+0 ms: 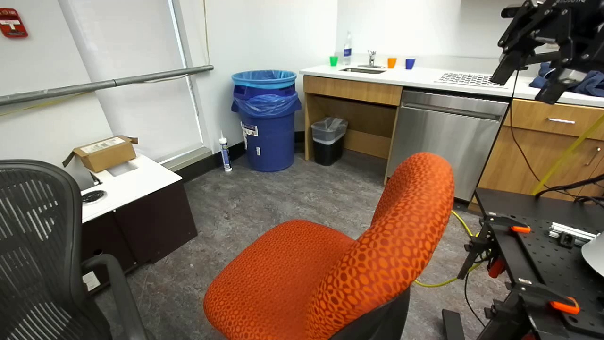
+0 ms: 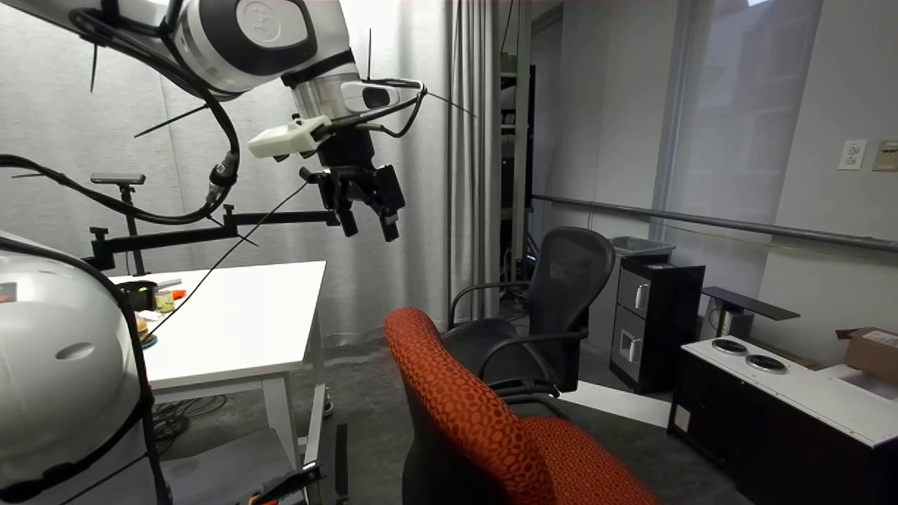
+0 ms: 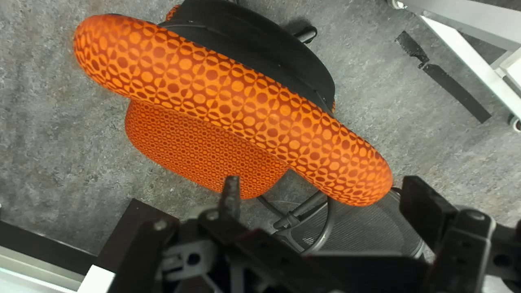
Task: Move the orange chair backwards
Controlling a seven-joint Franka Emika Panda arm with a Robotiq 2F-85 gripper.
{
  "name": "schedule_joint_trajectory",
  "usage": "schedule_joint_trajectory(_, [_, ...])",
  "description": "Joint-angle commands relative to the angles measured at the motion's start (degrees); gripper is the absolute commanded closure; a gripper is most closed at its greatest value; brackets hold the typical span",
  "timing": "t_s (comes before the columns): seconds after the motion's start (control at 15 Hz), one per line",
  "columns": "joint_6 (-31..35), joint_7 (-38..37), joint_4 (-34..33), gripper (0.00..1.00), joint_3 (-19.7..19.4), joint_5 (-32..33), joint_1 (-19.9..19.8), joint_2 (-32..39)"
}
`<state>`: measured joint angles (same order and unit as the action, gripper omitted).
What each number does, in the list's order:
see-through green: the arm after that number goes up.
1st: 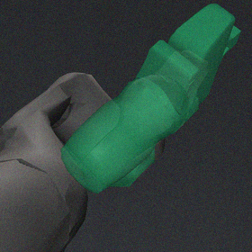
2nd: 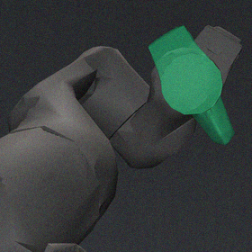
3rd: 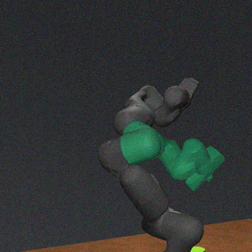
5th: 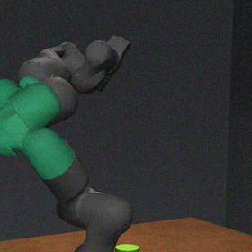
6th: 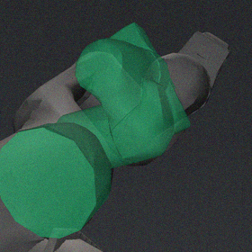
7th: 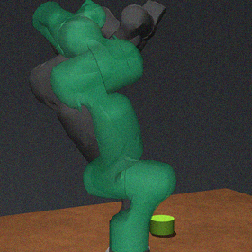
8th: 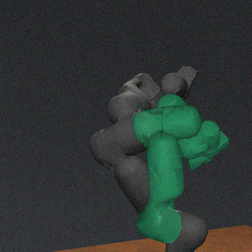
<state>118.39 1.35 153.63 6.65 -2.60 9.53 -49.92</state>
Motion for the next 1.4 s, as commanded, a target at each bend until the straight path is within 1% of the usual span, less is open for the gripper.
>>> schedule_joint_trajectory(0.0, [-0.18, -0.04, -0.16, 0.0, -0.03, 0.04, 0.03, 0.04])
schedule_joint_trajectory(0.47, [-0.23, -0.7, 0.27, 0.0, 0.22, 0.64, -0.7, -0.3])
schedule_joint_trajectory(0.67, [-0.64, -1.84, 1.06, 0.0, 1.29, 2.33, -1.56, -0.25])
schedule_joint_trajectory(0.87, [-1.2, -2.37, 2.27, 0.0, 1.9, 2.48, -1.42, -0.21])
schedule_joint_trajectory(1.13, [-2.38, -4.47, 4.18, 0.0, 4.01, 2.79, -1.09, -0.07])
schedule_joint_trajectory(1.2, [-3.26, -5.09, 3.37, 0.0, 4.39, 2.51, -0.98, 0.97])
schedule_joint_trajectory(1.33, [-4.65, -5.98, 3.86, 0.0, 5.05, 2.28, -0.75, 1.31])
